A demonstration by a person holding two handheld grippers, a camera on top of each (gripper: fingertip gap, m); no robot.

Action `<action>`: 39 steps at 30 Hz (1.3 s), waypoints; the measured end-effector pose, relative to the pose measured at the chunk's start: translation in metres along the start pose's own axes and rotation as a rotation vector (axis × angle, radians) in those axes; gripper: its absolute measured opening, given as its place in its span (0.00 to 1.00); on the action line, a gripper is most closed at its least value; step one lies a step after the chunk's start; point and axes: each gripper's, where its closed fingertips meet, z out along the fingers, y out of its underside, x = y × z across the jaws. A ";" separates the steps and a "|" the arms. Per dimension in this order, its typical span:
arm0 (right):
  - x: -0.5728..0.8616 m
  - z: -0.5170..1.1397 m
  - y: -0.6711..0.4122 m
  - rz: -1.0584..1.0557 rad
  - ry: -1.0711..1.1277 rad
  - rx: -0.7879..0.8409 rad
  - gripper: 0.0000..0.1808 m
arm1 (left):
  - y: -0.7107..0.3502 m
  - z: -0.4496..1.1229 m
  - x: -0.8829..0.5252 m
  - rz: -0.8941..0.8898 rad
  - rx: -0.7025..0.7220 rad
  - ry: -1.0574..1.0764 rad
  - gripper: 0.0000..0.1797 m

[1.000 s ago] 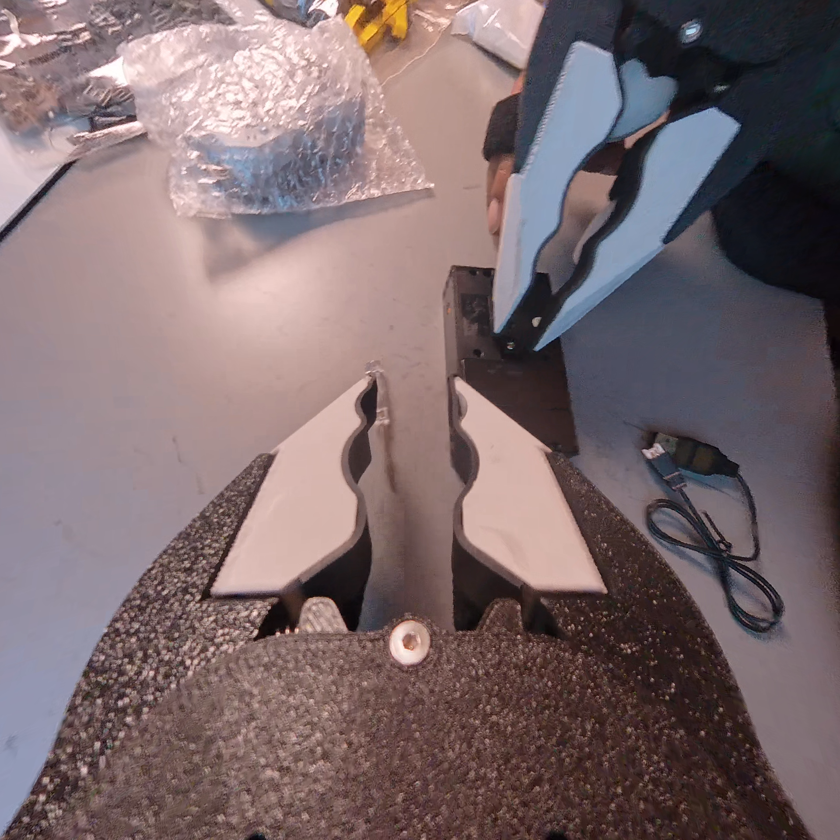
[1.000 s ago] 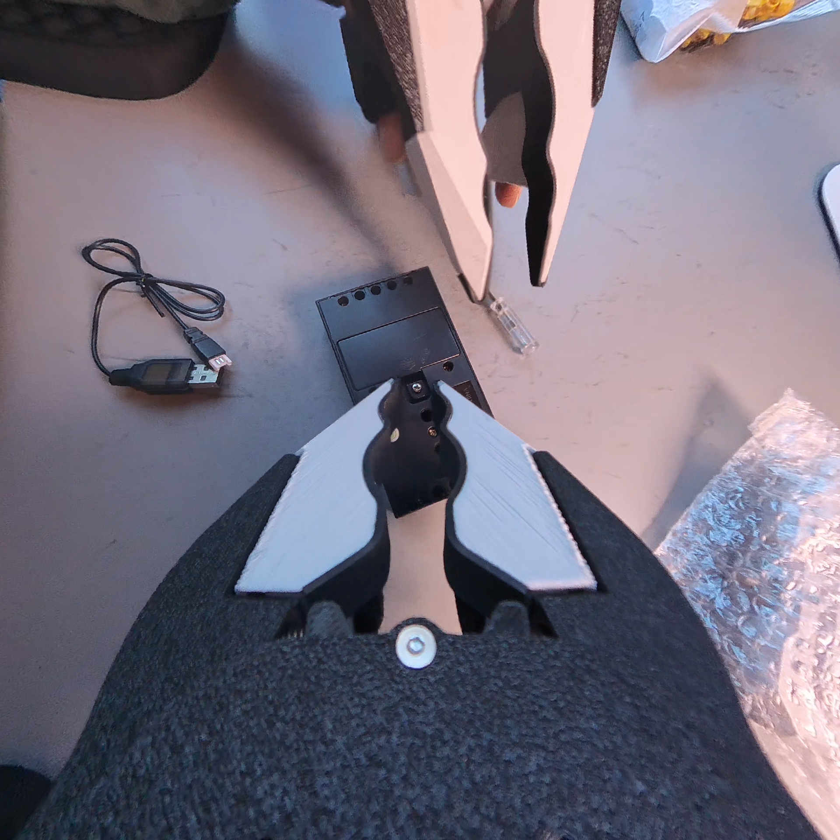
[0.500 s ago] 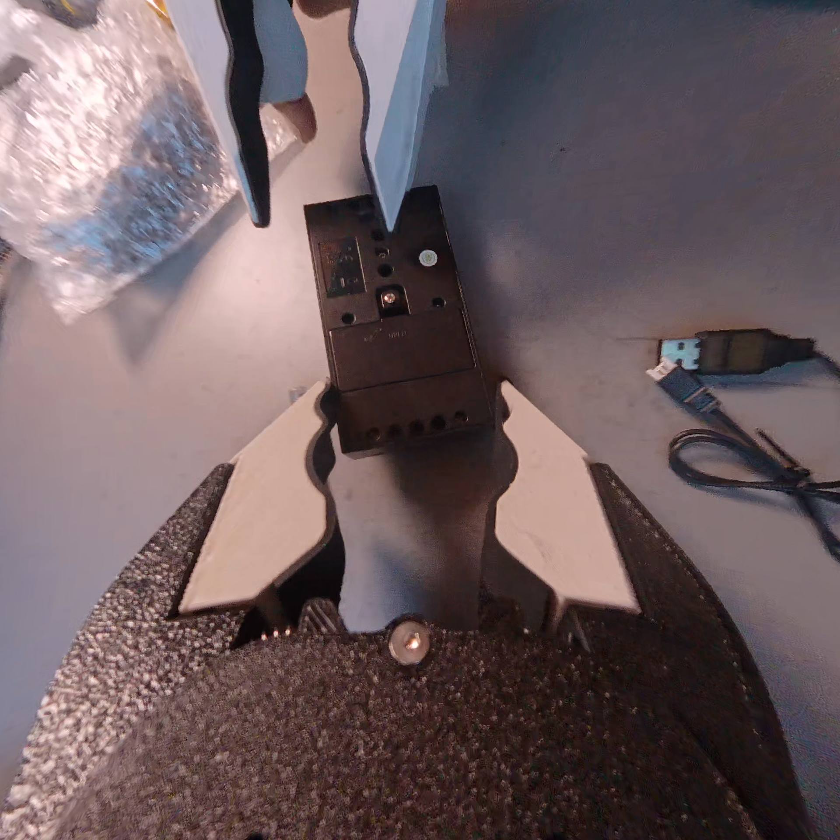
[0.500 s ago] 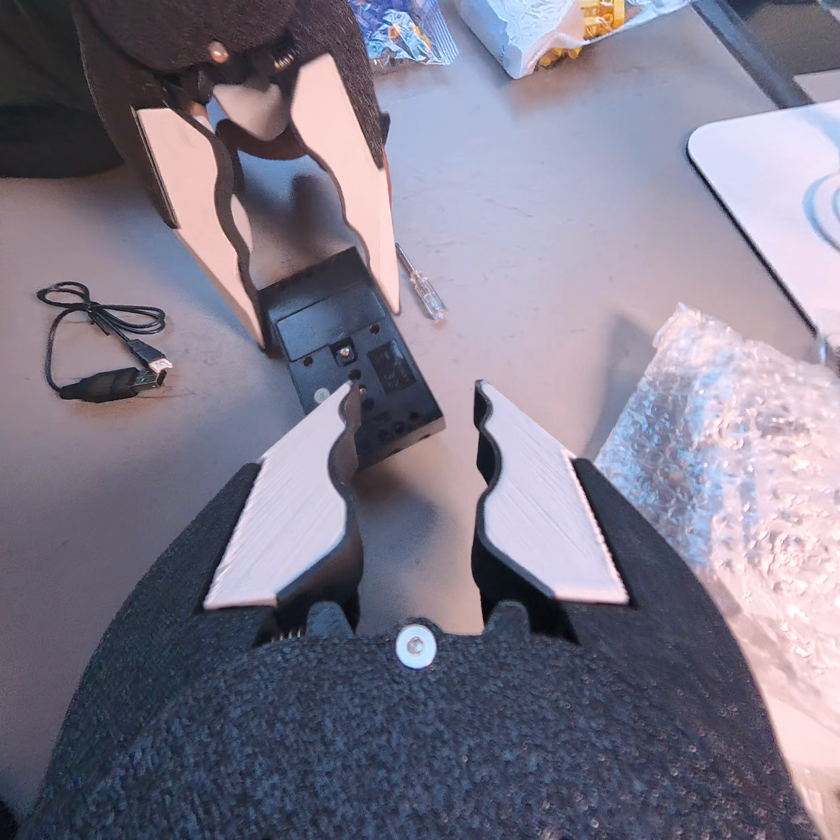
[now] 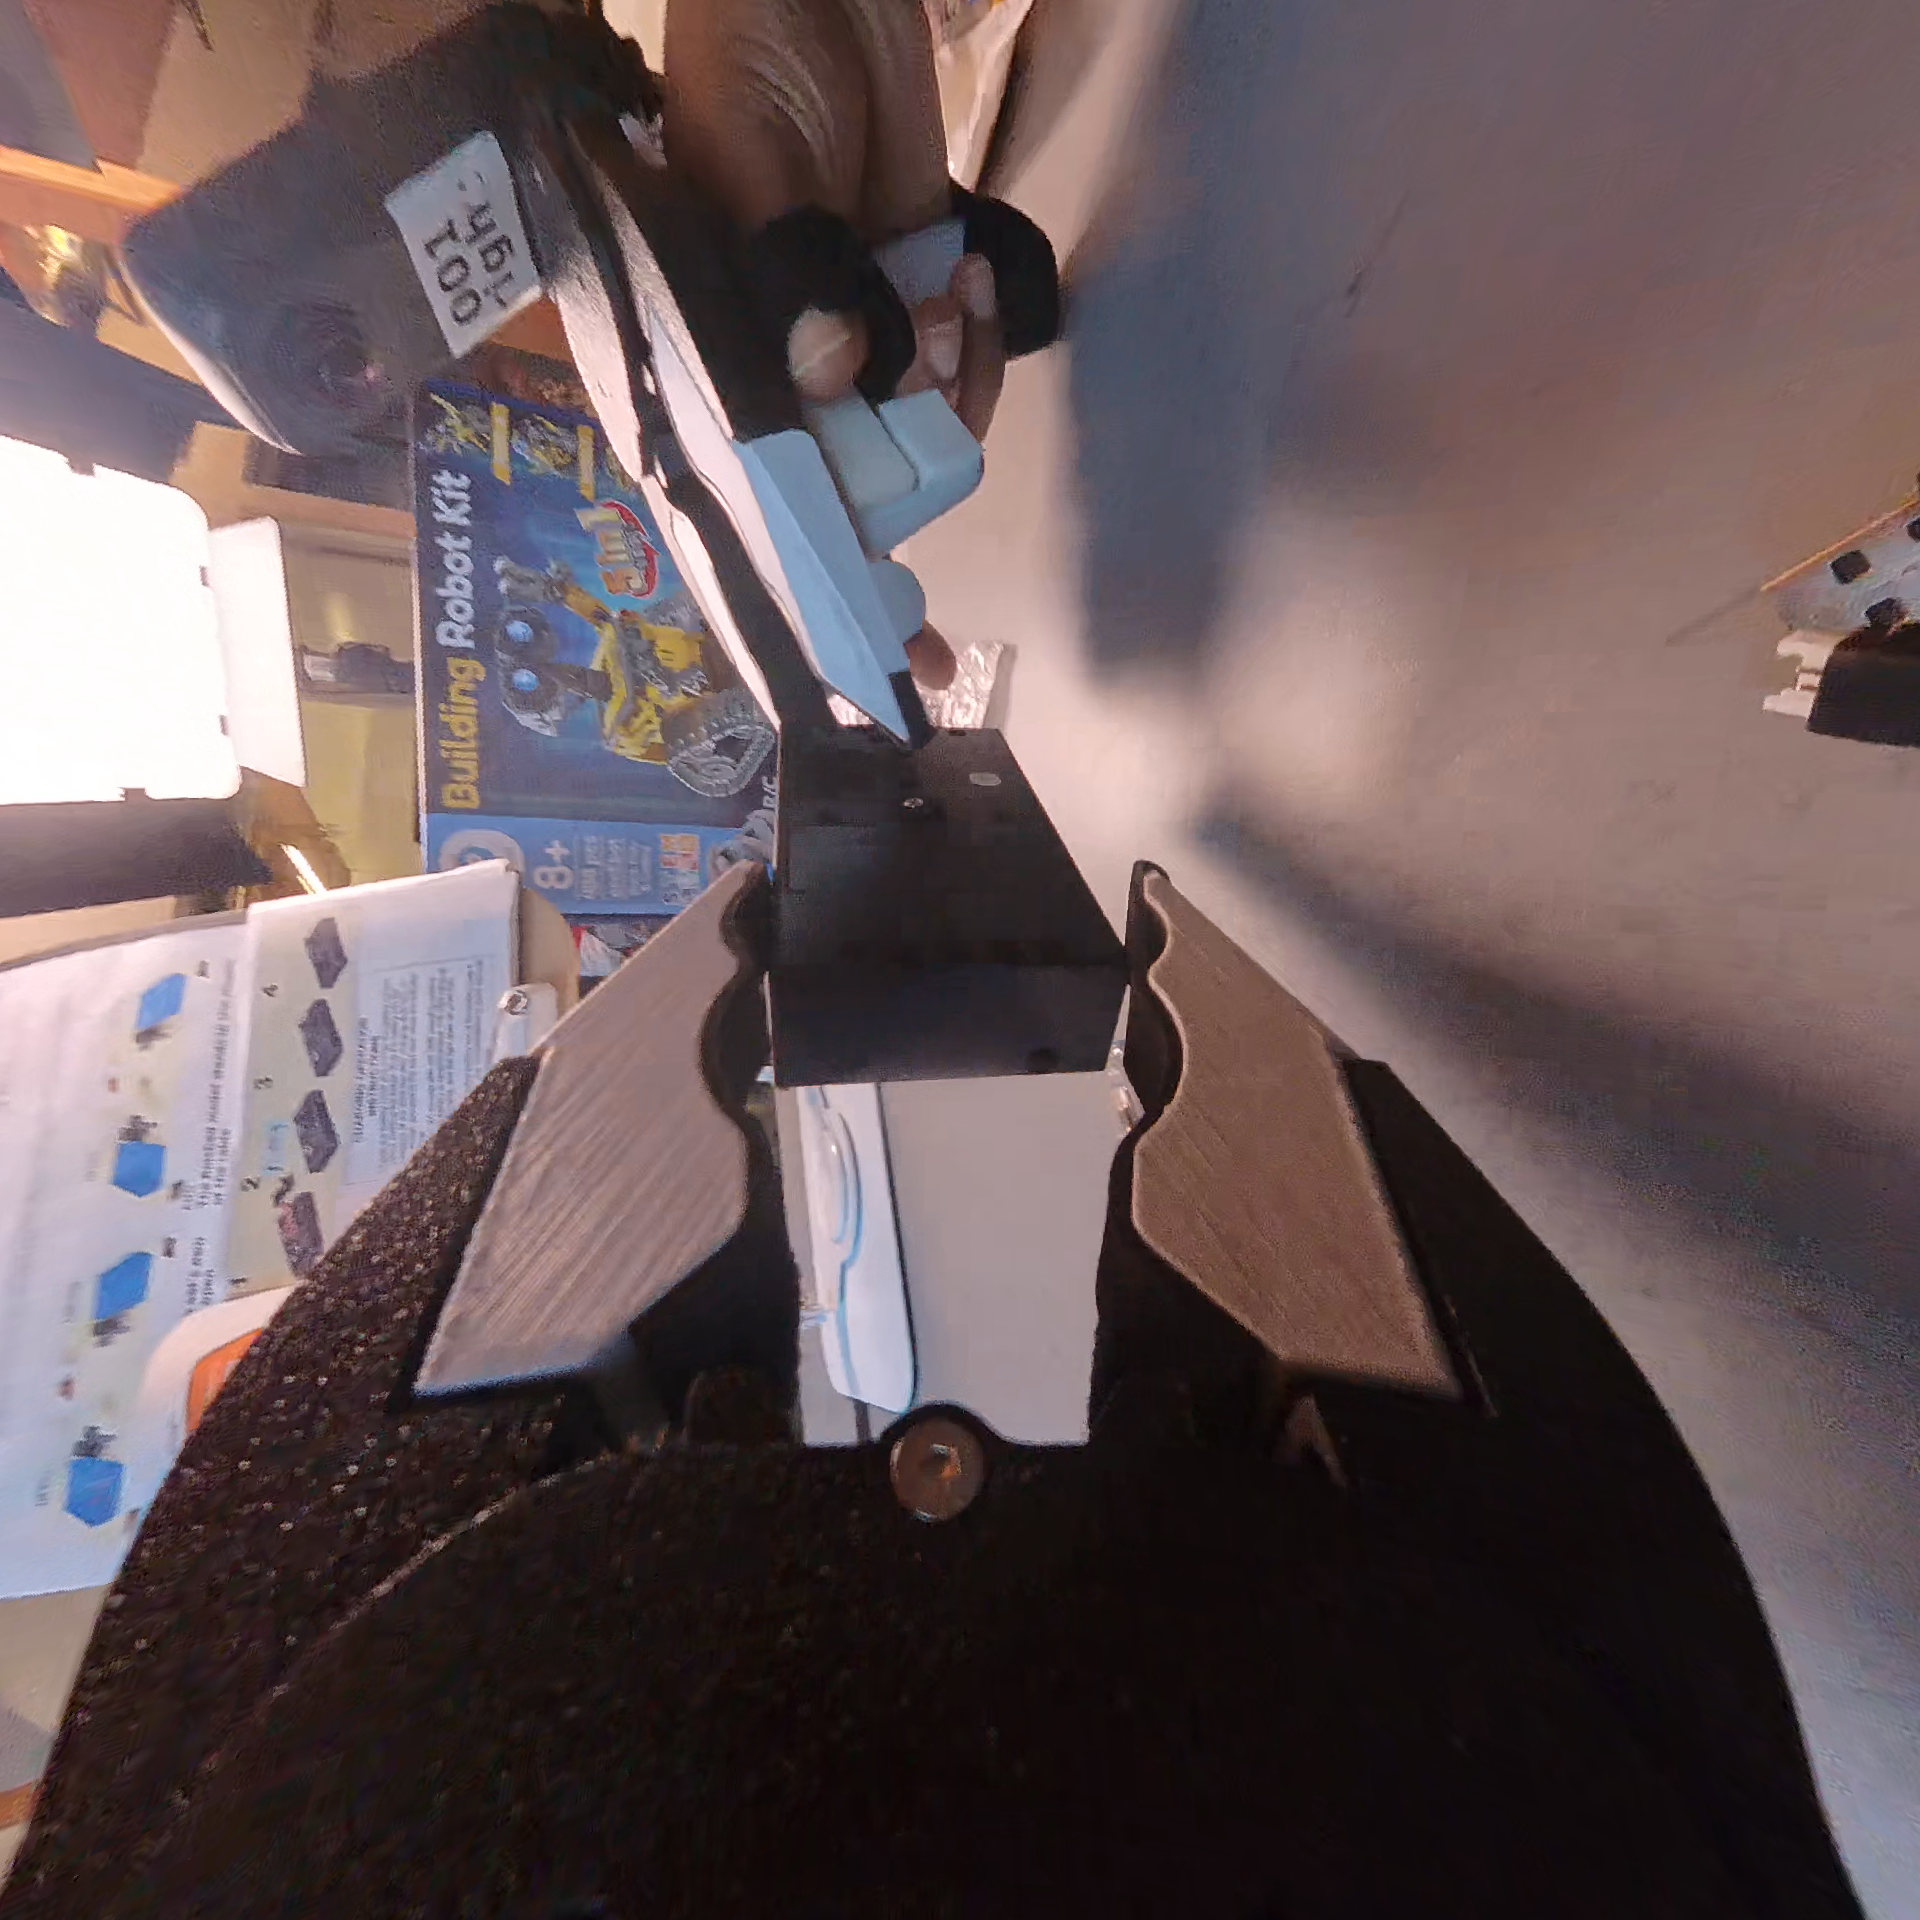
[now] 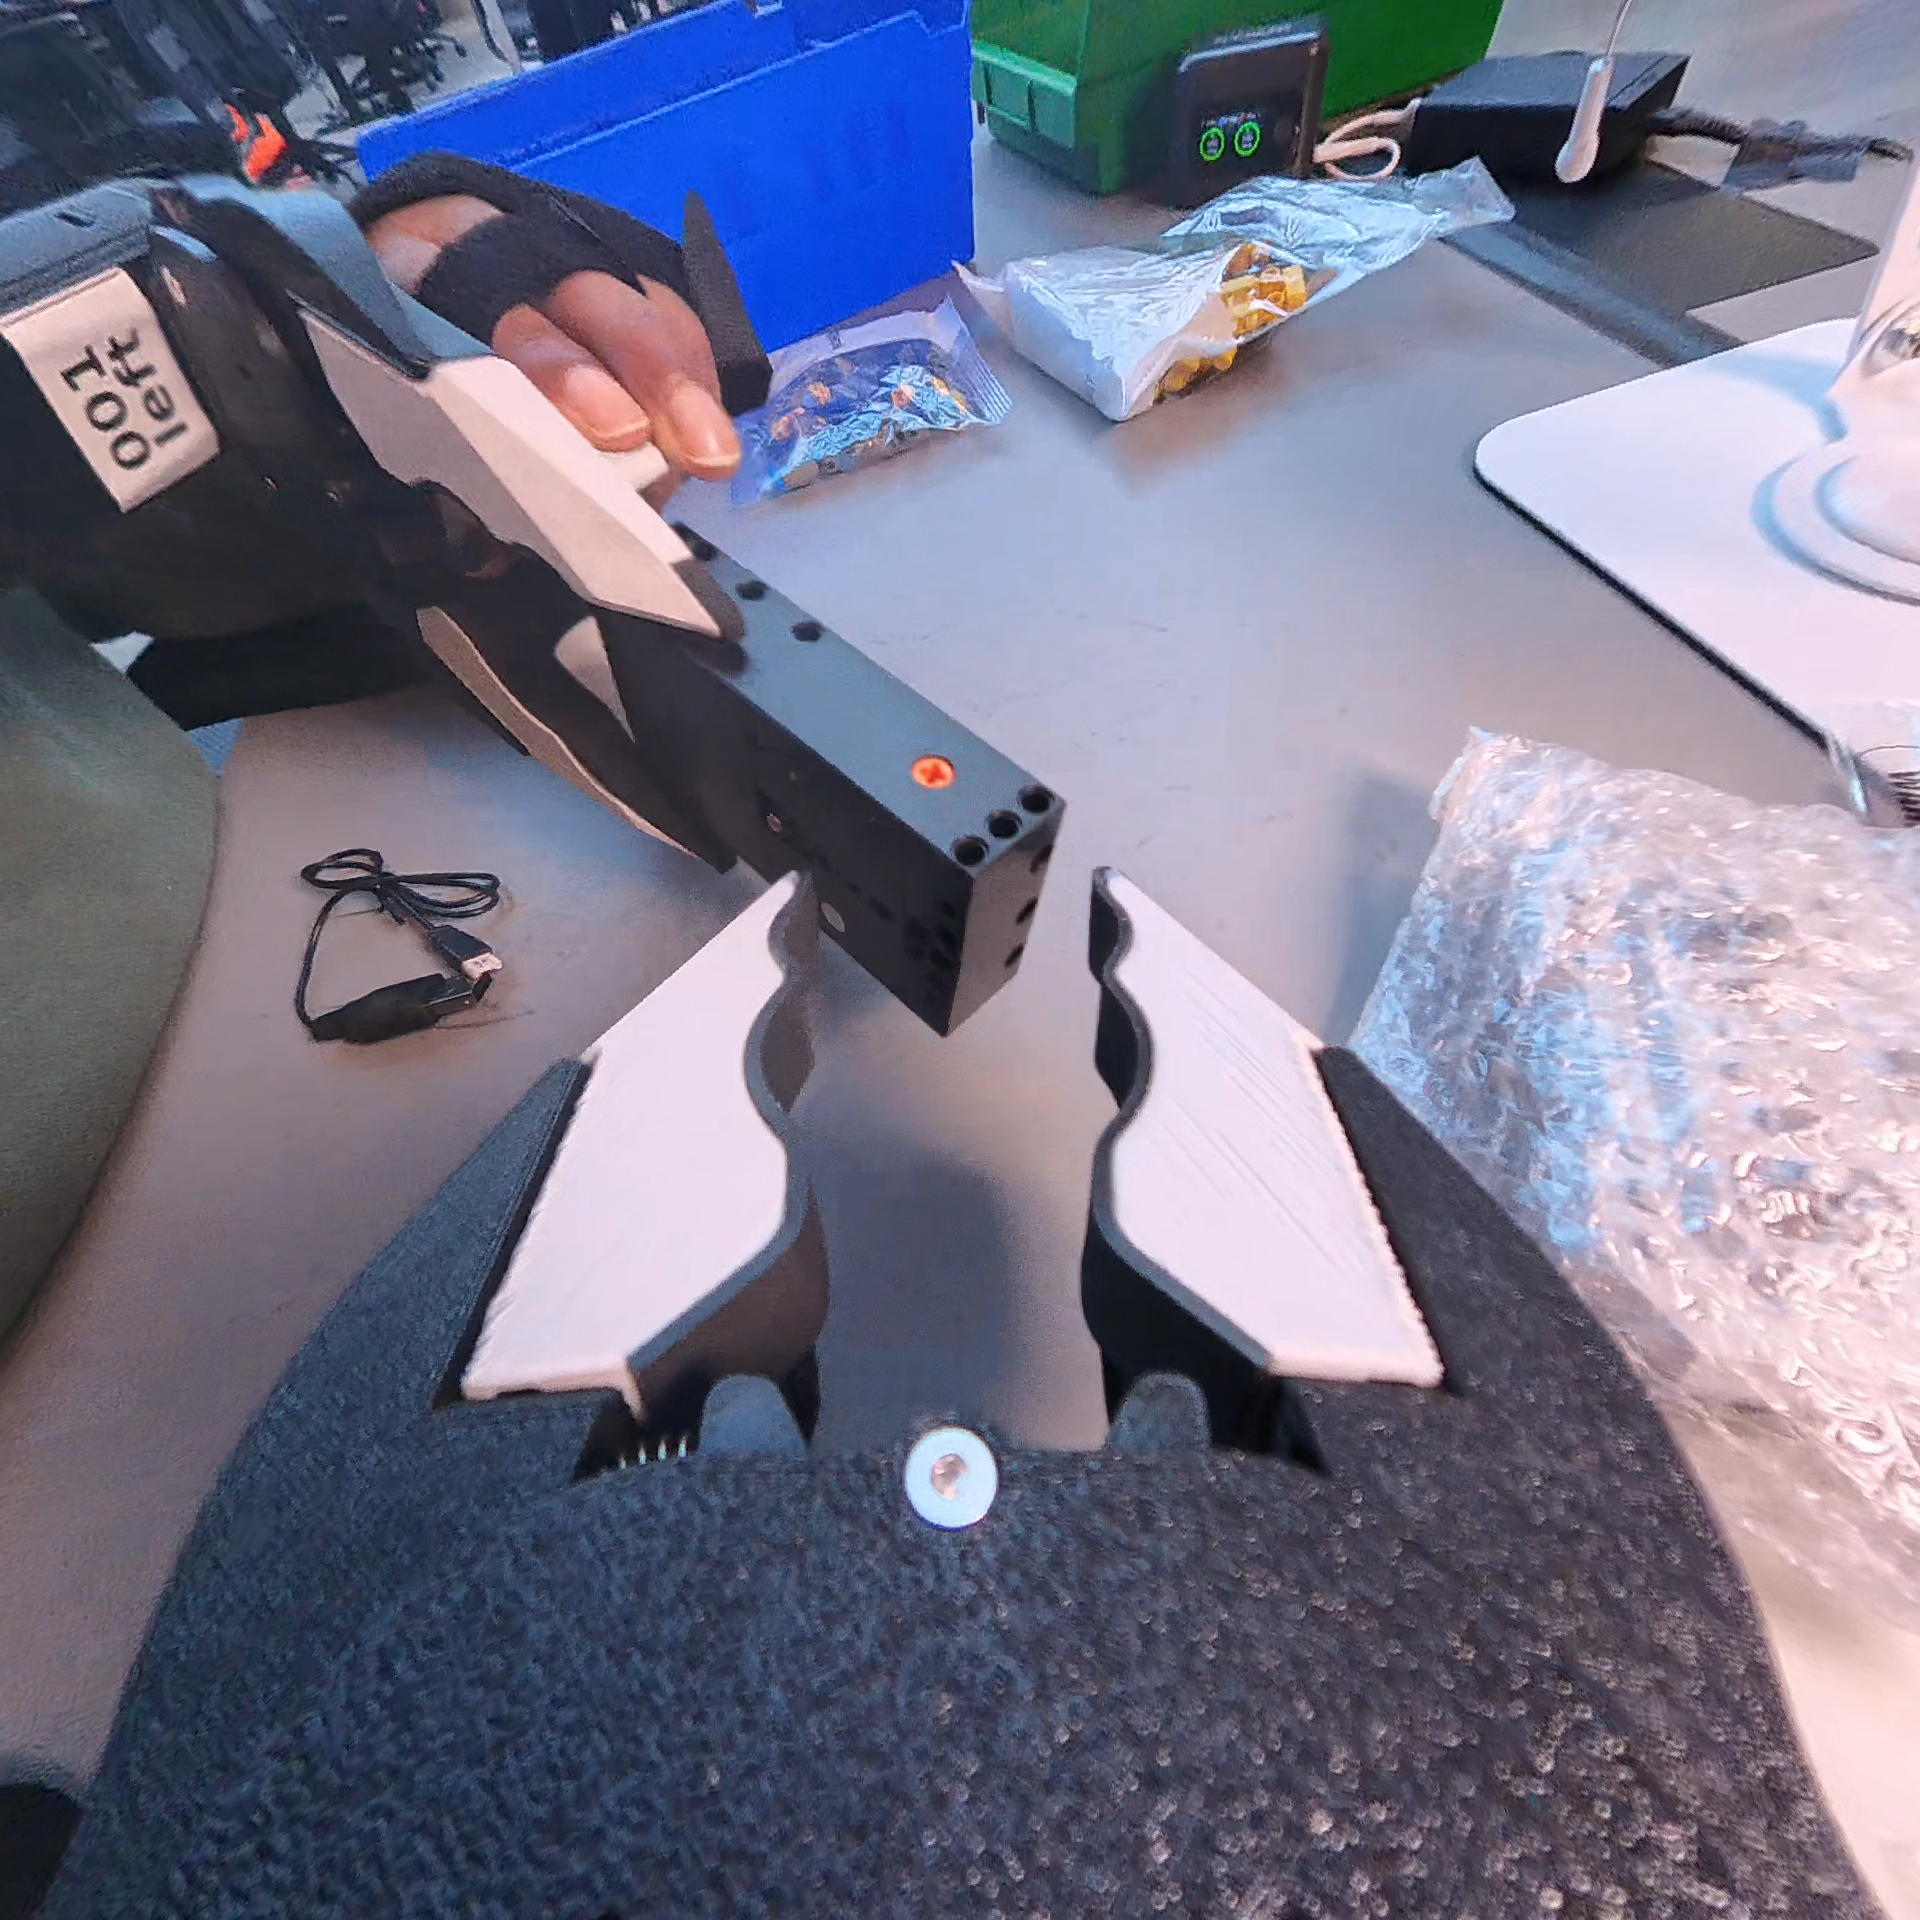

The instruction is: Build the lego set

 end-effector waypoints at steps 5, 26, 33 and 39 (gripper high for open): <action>-0.026 -0.001 -0.012 -0.056 -0.129 0.069 0.27 | -0.028 -0.014 -0.013 0.114 0.077 -0.076 0.37; -0.099 -0.023 -0.113 -0.538 -0.012 0.450 0.14 | -0.008 -0.064 -0.067 -0.851 0.501 0.075 0.17; -0.023 -0.030 -0.102 -0.326 0.221 0.437 0.22 | 0.030 -0.067 -0.091 -0.391 0.095 -0.296 0.14; 0.003 -0.020 -0.080 -0.278 0.308 0.367 0.20 | 0.053 -0.068 -0.098 -0.268 -0.061 -0.395 0.14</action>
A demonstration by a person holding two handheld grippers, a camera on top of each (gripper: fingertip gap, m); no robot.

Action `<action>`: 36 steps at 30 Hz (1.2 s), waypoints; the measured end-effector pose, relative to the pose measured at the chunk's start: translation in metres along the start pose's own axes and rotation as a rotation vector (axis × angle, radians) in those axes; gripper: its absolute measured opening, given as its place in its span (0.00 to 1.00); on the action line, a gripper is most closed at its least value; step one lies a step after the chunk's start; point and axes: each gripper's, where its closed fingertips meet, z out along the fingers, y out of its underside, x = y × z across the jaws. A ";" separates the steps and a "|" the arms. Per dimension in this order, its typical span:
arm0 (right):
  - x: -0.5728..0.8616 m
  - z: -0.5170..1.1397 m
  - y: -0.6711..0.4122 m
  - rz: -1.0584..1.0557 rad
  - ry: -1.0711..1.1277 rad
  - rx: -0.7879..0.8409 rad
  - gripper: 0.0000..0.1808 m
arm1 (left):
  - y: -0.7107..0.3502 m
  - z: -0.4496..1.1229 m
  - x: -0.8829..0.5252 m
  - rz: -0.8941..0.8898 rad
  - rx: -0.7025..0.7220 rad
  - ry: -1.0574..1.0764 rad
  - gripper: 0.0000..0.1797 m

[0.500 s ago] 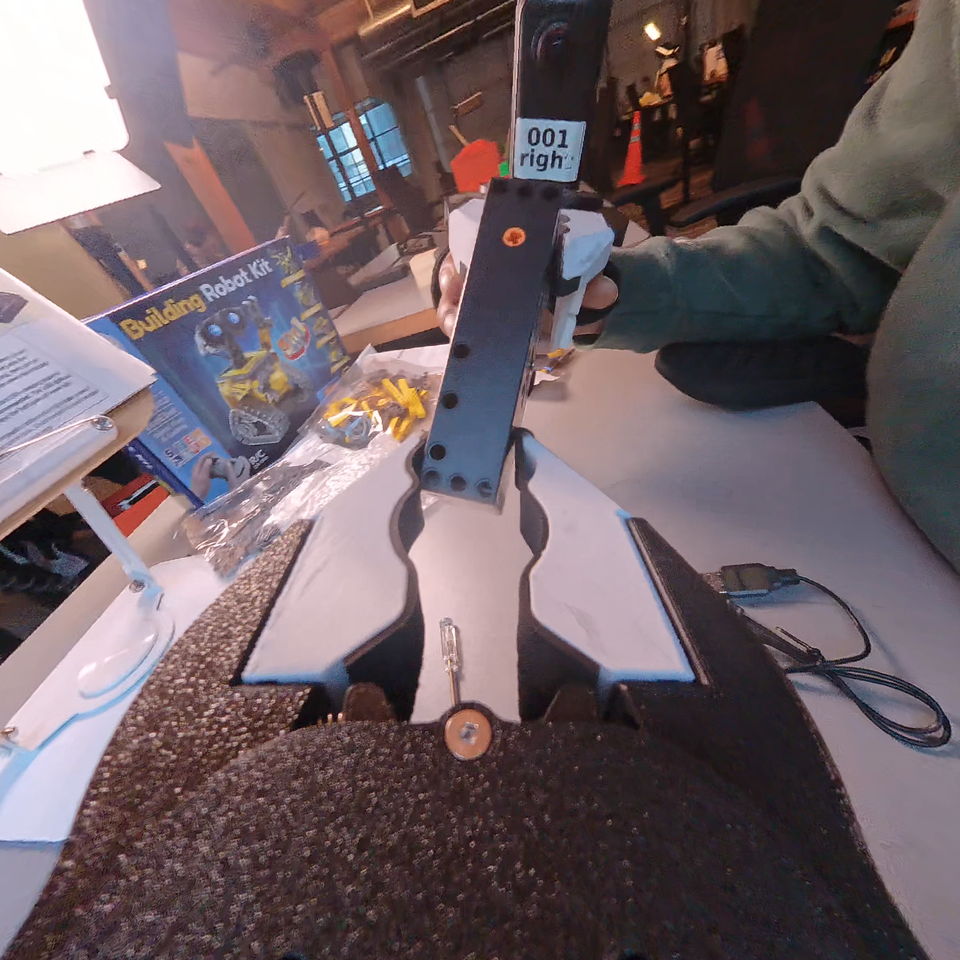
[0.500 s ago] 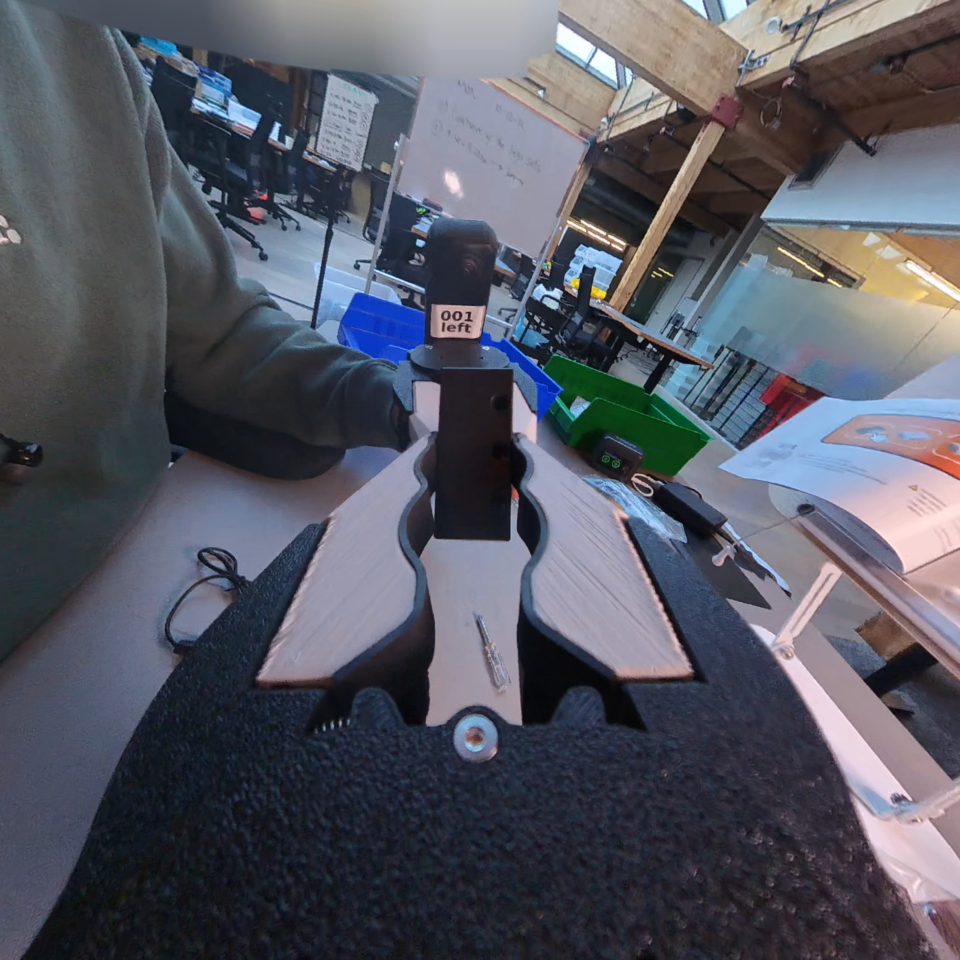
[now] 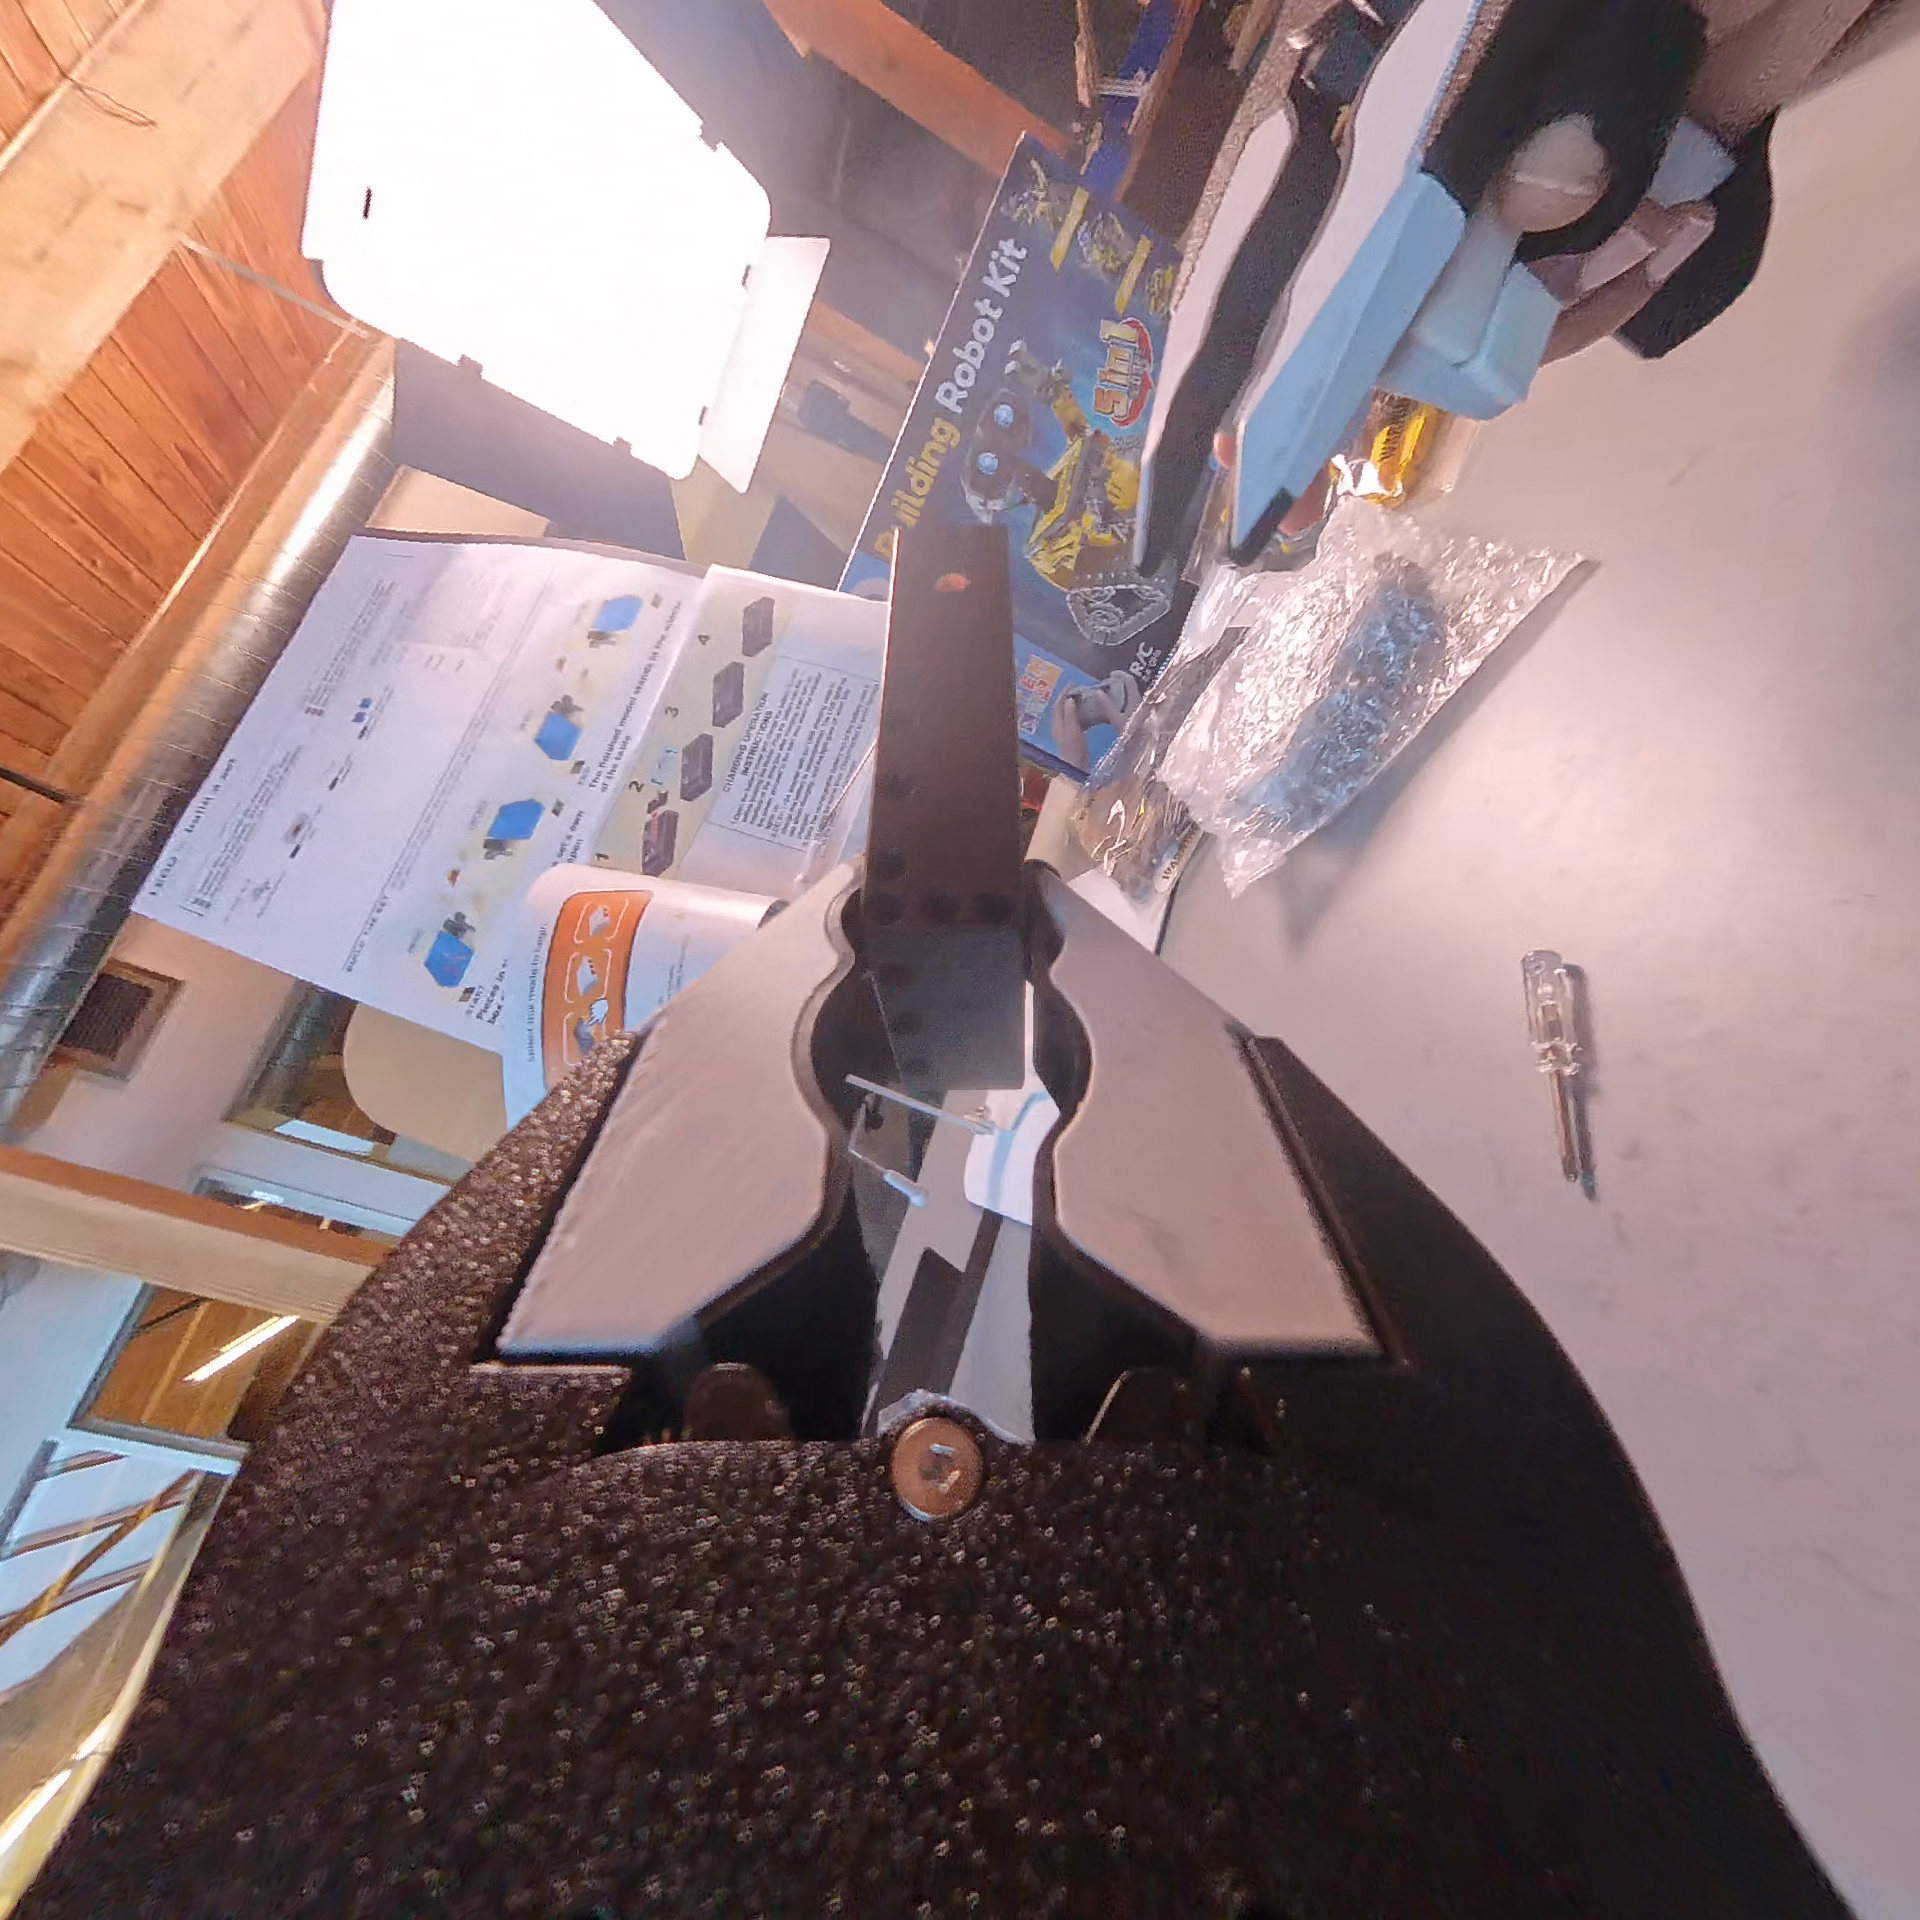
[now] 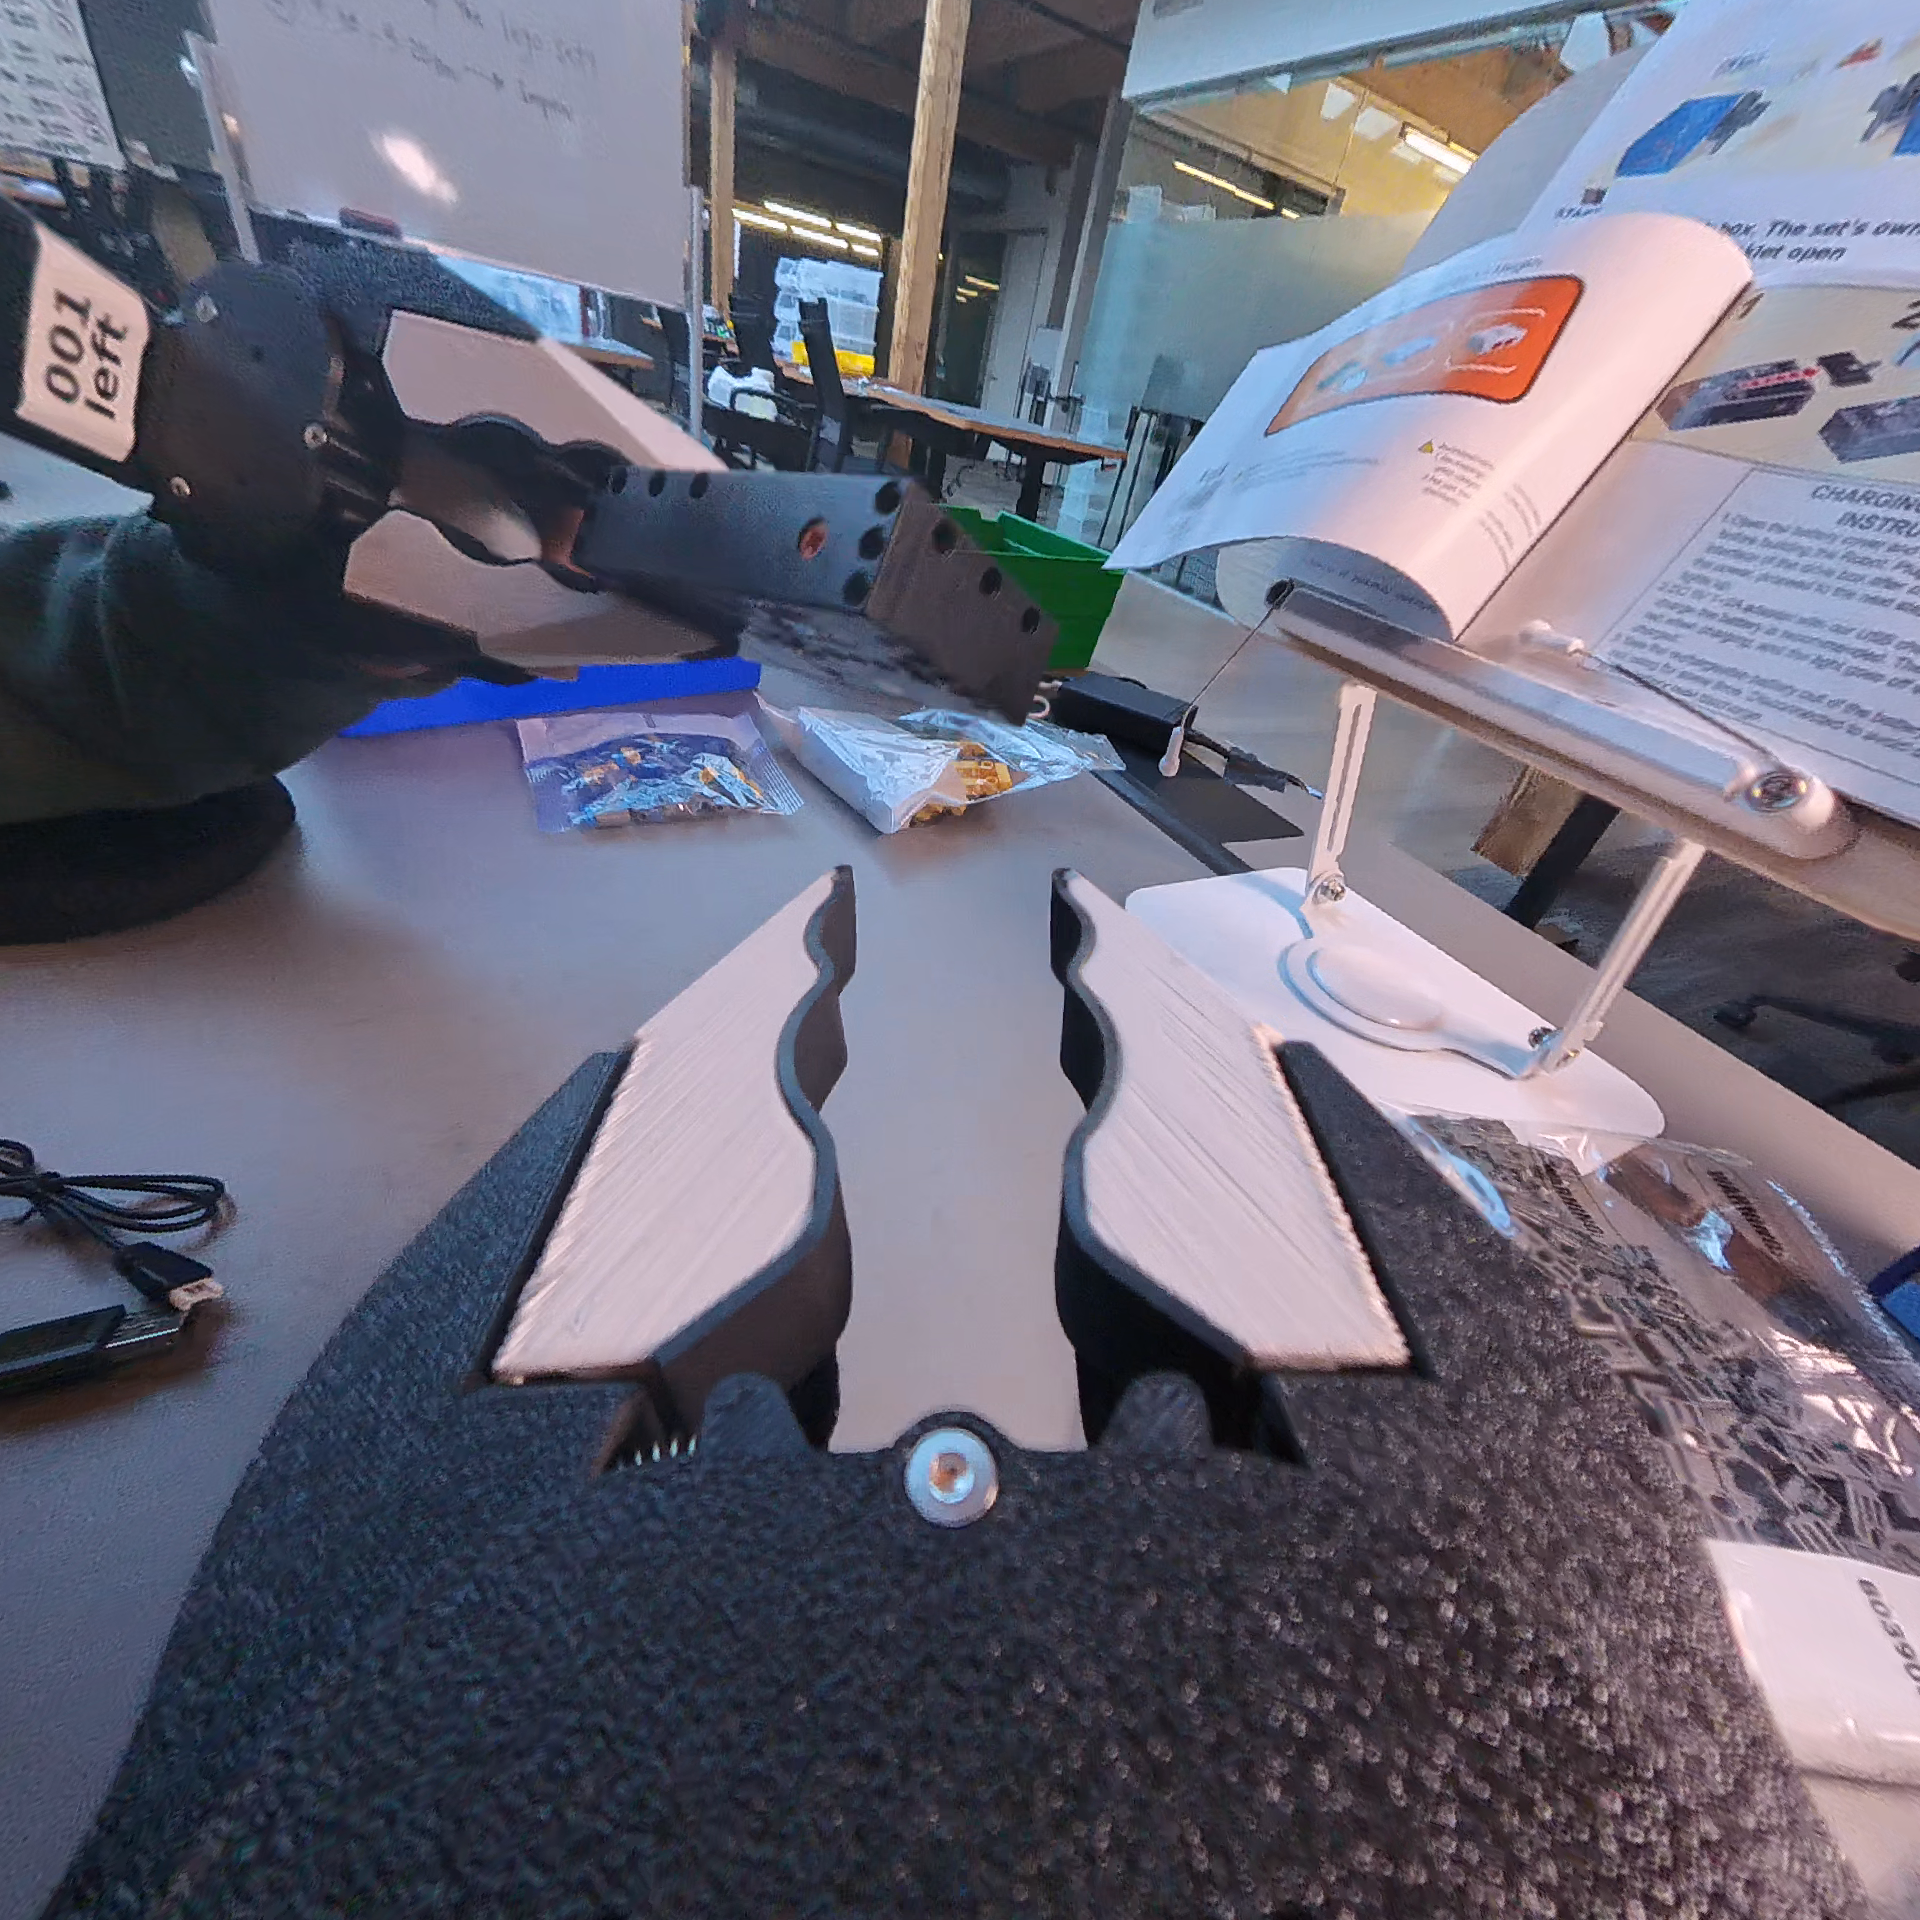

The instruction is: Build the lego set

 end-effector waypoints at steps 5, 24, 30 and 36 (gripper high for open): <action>-0.013 0.012 0.018 -0.071 -0.015 -0.078 0.19 | -0.004 0.002 0.009 0.011 0.012 0.050 0.14; -0.020 0.033 -0.008 0.028 0.261 0.039 0.20 | -0.024 0.010 -0.004 -0.936 0.240 0.196 0.14; -0.038 0.035 -0.006 0.394 -0.100 0.118 0.38 | -0.053 -0.008 -0.016 -1.203 0.518 0.338 0.15; -0.070 0.018 -0.027 0.288 -0.322 0.203 0.17 | -0.069 -0.022 -0.013 -1.152 0.602 0.451 0.15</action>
